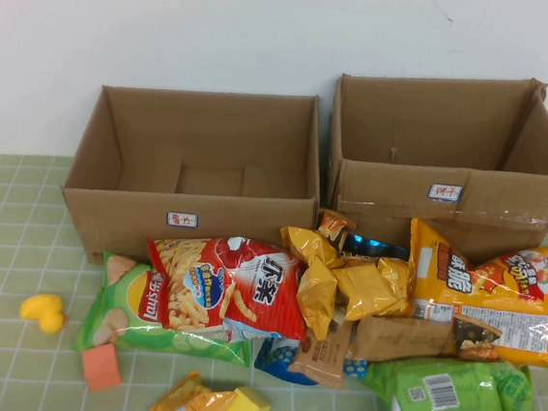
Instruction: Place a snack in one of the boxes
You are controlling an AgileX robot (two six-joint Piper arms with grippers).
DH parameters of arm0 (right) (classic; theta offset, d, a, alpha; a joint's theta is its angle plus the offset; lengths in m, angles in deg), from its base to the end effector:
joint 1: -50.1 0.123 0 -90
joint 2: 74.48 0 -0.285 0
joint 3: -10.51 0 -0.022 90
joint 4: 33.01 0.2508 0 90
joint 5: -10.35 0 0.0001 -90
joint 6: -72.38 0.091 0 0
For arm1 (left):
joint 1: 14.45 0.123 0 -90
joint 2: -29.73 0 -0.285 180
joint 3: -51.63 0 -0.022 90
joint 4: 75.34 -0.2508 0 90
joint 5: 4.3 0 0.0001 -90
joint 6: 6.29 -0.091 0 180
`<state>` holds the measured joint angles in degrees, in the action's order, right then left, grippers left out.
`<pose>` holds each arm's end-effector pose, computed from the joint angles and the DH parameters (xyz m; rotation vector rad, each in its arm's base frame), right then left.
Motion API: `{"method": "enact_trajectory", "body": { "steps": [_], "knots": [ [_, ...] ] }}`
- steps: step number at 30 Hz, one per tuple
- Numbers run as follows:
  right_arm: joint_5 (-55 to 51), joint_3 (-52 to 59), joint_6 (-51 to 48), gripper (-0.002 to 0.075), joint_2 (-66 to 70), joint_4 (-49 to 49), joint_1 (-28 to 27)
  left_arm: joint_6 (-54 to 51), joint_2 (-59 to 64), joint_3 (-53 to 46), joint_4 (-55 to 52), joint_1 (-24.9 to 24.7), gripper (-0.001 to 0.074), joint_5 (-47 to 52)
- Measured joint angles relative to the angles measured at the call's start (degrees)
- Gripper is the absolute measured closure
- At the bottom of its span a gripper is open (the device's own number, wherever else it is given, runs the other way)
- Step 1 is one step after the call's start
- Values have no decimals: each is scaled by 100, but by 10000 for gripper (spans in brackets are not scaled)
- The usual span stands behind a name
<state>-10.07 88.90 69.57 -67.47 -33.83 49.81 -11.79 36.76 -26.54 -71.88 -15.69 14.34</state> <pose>0.0529 -0.0007 0.1749 -0.0495 1.8465 -0.0517 0.0535 -0.0029 0.1790 0.0684 1.8105 -0.0053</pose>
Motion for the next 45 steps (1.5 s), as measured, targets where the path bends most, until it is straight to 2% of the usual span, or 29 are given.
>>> {"method": "enact_trajectory", "body": {
  "steps": [35,37,42,45],
  "knots": [
    [0,0,54,728,0,0,0,0,0,0,0,0,736,-16],
    [0,0,54,728,0,0,0,288,0,-12,377,0,736,-166],
    [0,0,54,728,0,0,0,2066,0,-22,3580,-3,736,-882],
    [0,0,54,728,0,0,0,2344,0,-22,4526,-12,736,-1376]
  ]
}}
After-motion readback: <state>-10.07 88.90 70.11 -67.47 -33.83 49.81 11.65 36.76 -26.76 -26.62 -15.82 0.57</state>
